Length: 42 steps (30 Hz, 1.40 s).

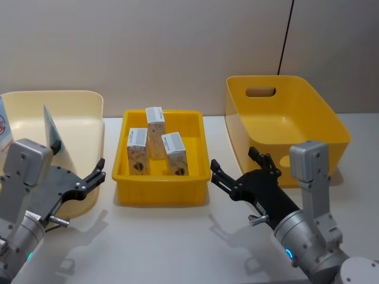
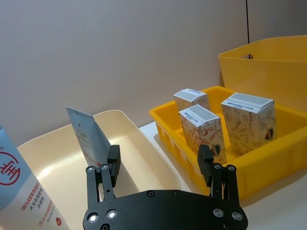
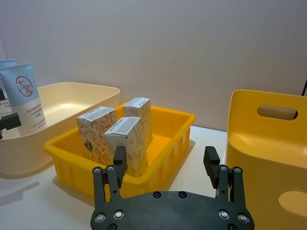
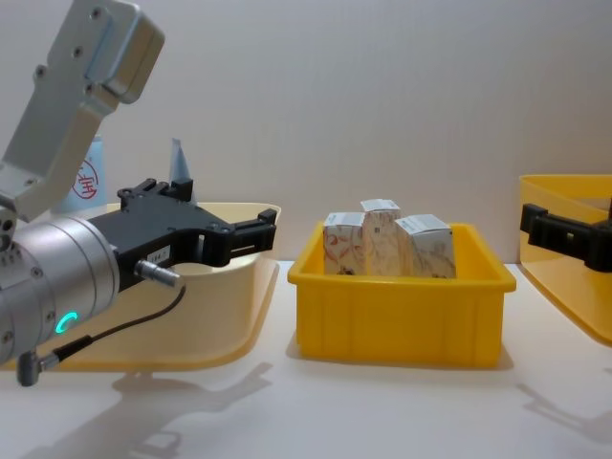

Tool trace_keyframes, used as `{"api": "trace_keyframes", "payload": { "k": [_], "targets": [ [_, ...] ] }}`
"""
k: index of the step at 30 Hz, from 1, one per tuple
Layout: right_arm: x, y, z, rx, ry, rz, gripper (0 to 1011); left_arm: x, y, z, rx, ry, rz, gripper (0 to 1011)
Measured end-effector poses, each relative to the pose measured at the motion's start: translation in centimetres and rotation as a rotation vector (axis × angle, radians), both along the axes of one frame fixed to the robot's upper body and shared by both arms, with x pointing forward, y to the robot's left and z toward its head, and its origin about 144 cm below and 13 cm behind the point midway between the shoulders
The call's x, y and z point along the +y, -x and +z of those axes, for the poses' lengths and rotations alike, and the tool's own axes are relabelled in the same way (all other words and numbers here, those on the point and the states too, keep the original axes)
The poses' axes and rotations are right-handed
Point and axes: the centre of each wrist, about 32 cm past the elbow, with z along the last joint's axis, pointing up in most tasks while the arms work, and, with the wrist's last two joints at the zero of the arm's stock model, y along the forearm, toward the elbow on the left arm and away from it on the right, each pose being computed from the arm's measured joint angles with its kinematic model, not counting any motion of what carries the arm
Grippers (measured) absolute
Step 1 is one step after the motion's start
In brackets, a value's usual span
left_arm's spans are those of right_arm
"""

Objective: Bimanual collaborative sorting of washing and personal care products

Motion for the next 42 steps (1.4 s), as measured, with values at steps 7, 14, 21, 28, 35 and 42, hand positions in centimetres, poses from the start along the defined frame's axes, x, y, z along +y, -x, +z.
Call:
{"api": "trace_keyframes", "payload": {
  "k": [7, 14, 21, 28, 35, 42],
  "targets": [
    [0.0, 0.0, 0.0, 0.000, 0.000, 0.000, 1001, 0.0, 0.0, 0.0, 0.000, 0.000, 0.000, 1003],
    [0.0, 0.0, 0.0, 0.000, 0.000, 0.000, 1001, 0.0, 0.0, 0.0, 0.000, 0.000, 0.000, 1003],
    [0.0, 0.0, 0.0, 0.000, 0.000, 0.000, 1001, 0.0, 0.0, 0.0, 0.000, 0.000, 0.000, 1003],
    [0.0, 0.0, 0.0, 0.000, 0.000, 0.000, 1001, 0.0, 0.0, 0.0, 0.000, 0.000, 0.000, 1003],
    [0.0, 0.0, 0.0, 0.000, 0.000, 0.000, 1001, 0.2, 0.2, 0.2, 0.006, 0.013, 0.000, 1003],
    [0.0, 0.0, 0.0, 0.000, 0.000, 0.000, 1001, 0.7, 1.0, 0.4, 0.025, 0.035, 0.009, 1003]
  ]
}}
